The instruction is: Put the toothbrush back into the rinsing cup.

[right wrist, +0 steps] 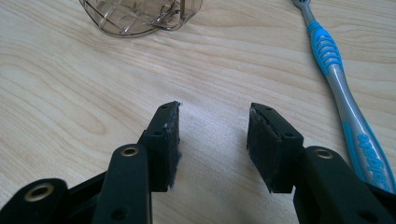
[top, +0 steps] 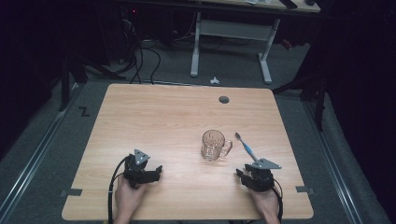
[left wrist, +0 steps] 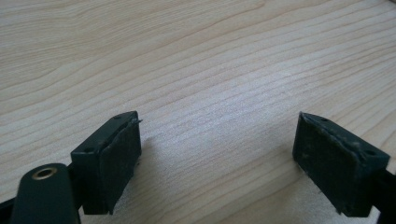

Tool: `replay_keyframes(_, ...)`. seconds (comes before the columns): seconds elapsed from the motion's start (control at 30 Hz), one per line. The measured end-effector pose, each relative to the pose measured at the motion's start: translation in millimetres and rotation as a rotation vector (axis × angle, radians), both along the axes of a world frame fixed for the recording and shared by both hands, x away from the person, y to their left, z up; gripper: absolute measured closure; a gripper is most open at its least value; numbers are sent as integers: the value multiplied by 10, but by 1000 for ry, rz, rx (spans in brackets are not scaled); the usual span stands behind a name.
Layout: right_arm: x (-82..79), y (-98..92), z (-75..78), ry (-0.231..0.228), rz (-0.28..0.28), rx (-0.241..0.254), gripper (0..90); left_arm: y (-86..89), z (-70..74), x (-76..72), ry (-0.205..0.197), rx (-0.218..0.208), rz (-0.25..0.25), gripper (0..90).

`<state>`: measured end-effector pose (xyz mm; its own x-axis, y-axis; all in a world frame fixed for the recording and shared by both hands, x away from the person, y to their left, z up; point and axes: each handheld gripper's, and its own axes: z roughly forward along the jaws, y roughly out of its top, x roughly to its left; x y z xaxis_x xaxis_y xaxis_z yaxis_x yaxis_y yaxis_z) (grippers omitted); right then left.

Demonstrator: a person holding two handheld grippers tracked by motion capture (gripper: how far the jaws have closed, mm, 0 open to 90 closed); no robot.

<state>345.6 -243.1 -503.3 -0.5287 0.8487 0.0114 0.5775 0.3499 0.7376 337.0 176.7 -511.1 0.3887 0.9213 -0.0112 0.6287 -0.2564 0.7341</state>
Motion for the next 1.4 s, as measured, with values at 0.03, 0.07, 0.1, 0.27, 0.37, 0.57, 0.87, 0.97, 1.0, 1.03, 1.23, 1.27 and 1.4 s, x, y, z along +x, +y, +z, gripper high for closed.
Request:
replay_keyframes(0.03,-3,-6,1,-5,2,-7,547,0,0,0,0,0,0,158)
replay_keyframes(0.07,-7,-13,2,-5,2,-7,549,0,0,0,0,0,0,158)
replay_keyframes(0.1,-14,-18,6,-2,-2,-4,553,0,0,0,0,0,0,158)
replay_keyframes(0.27,-53,-39,36,-19,2,-10,579,0,0,0,0,1,0,158)
replay_keyframes(0.37,-66,-59,46,-22,4,-16,593,0,0,0,0,1,0,158)
replay_keyframes(0.57,-86,-114,62,-19,-5,-12,604,0,0,0,0,0,0,158)
replay_keyframes(0.87,-109,-190,70,-19,-17,-10,610,0,0,0,0,1,0,158)
replay_keyframes(0.97,-119,-219,77,-24,-26,-9,610,0,0,0,-1,1,0,158)
replay_keyframes(1.0,-120,-245,79,-26,-29,-10,610,1,0,0,0,1,0,158)
replay_keyframes(1.03,-125,-250,82,-24,-35,-6,610,1,0,0,0,1,0,158)
replay_keyframes(1.23,-144,-277,64,-25,-42,0,613,0,0,0,0,0,0,158)
replay_keyframes(1.27,-142,-285,61,-26,-42,-1,614,0,0,0,0,0,0,158)
replay_keyframes(1.4,-151,-321,75,-28,-55,9,615,0,0,0,0,0,0,158)
